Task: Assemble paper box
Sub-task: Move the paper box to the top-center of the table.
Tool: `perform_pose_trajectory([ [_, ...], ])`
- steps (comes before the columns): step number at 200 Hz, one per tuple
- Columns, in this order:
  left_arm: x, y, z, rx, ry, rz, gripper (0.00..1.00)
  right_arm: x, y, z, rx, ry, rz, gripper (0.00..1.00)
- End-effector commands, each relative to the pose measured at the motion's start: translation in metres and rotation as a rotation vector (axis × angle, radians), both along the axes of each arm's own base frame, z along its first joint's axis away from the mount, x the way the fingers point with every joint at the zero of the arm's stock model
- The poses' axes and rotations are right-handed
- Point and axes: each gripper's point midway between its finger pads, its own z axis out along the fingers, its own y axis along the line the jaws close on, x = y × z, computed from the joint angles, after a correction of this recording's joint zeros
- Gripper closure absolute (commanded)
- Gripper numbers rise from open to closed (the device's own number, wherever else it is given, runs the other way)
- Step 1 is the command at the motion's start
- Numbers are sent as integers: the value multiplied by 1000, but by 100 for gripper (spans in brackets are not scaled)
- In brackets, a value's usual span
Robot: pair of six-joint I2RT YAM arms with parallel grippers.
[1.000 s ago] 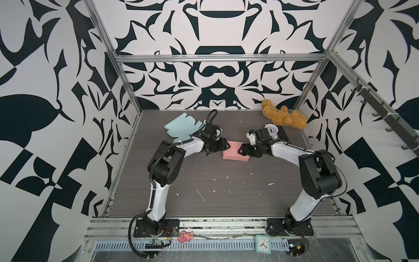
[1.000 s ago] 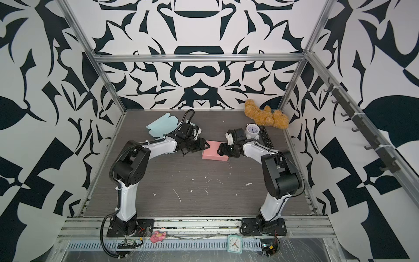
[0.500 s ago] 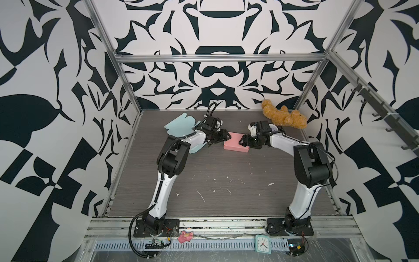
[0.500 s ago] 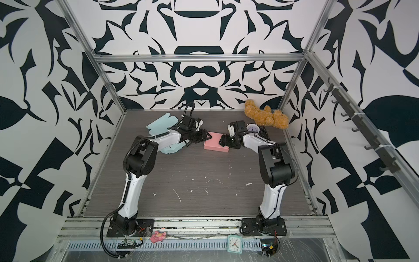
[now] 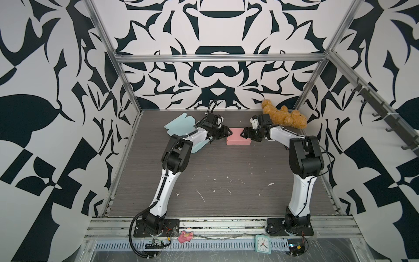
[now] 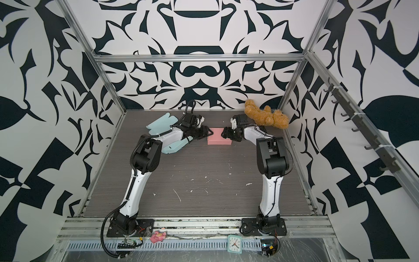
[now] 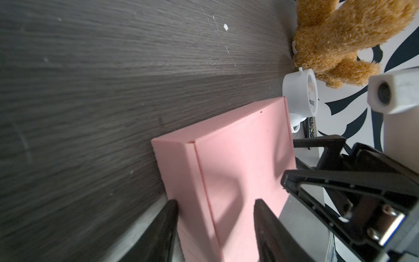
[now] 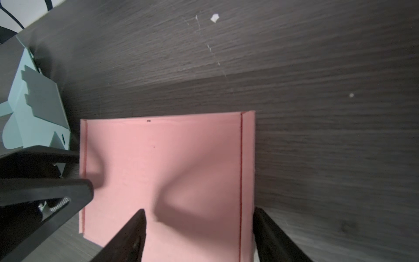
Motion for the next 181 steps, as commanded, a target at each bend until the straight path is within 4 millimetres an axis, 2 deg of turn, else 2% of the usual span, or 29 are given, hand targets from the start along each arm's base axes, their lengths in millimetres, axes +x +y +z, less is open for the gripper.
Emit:
perform_pose_trajectory([
  [1, -19, -29, 9, -81, 21, -112, 44, 7, 38, 41, 116, -91, 120, 25],
  [52, -14, -24, 1, -63, 33, -84, 42, 10, 32, 40, 102, -88, 102, 22],
  [93, -6, -8, -1, -58, 45, -42, 25, 6, 23, 40, 57, -82, 83, 8],
  [102, -5, -4, 2, -63, 44, -30, 20, 5, 21, 41, 41, -82, 79, 1],
  [115, -6, -1, 10, -70, 26, -27, 16, 5, 15, 43, 13, -91, 69, 1],
  [136, -9, 2, 18, -63, 13, -32, 16, 4, 11, 52, -5, -112, 55, 1],
  [141, -10, 3, 20, -62, 12, -33, 12, 4, 11, 54, -6, -115, 54, 1],
  [181, -18, 7, 46, -78, -21, -41, 10, -1, 2, 72, -40, -161, 27, 1],
])
